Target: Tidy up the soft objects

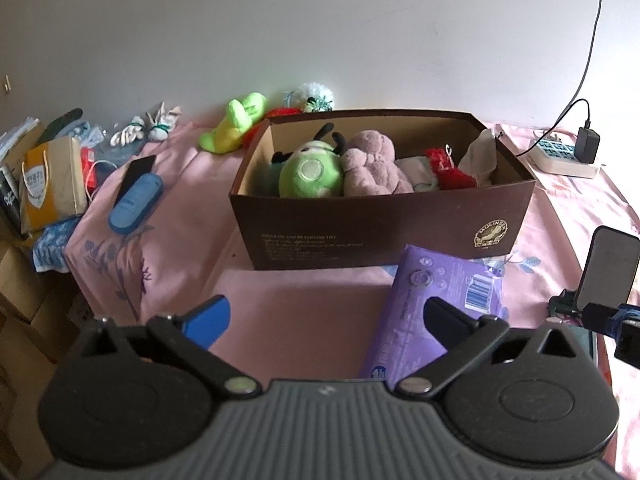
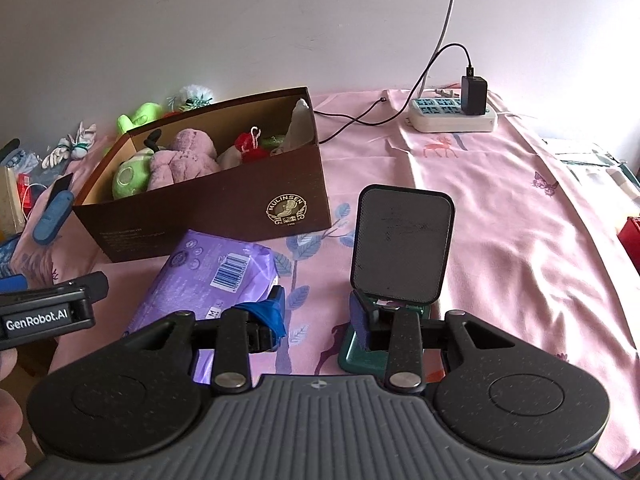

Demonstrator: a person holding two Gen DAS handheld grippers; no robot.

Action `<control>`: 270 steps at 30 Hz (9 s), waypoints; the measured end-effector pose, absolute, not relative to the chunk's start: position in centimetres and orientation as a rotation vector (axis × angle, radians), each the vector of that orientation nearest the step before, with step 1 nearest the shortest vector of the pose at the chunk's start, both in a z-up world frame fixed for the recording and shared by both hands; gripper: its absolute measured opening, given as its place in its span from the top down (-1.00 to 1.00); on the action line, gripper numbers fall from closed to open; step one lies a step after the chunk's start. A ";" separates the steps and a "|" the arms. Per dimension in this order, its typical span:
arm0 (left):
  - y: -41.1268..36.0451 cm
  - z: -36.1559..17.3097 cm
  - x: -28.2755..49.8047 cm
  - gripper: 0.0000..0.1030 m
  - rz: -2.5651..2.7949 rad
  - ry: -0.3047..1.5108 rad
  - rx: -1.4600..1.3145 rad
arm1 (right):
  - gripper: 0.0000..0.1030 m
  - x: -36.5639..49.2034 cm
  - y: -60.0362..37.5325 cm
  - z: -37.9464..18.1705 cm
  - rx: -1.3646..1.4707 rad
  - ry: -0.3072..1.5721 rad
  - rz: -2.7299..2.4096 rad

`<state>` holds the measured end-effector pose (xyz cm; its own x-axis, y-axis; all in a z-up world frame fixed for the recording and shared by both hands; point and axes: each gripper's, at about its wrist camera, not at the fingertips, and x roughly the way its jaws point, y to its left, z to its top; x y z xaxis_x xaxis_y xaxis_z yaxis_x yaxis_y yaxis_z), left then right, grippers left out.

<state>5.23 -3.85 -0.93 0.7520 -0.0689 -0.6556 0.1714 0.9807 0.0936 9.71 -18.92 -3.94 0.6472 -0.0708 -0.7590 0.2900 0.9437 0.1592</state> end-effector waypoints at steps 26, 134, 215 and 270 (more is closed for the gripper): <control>-4.3 -0.2 5.2 -0.99 -0.177 0.711 0.148 | 0.60 10.4 -19.1 -3.7 0.270 0.875 -0.219; -5.3 3.7 12.5 -0.99 -0.071 0.596 0.207 | 0.51 19.4 -18.8 -1.6 0.207 0.808 -0.159; -6.6 2.0 22.6 -0.99 -0.163 0.846 0.216 | 0.50 25.7 -20.5 -1.4 0.302 0.928 -0.177; -5.9 2.0 22.6 -0.99 -0.158 0.840 0.180 | 0.48 25.8 -20.1 -1.8 0.287 0.986 -0.191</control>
<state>22.59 -5.91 2.00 0.6575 -0.0681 -0.7503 0.2099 0.9730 0.0956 25.76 -20.06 -1.85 0.5402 -0.0292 -0.8410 0.2872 0.9458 0.1517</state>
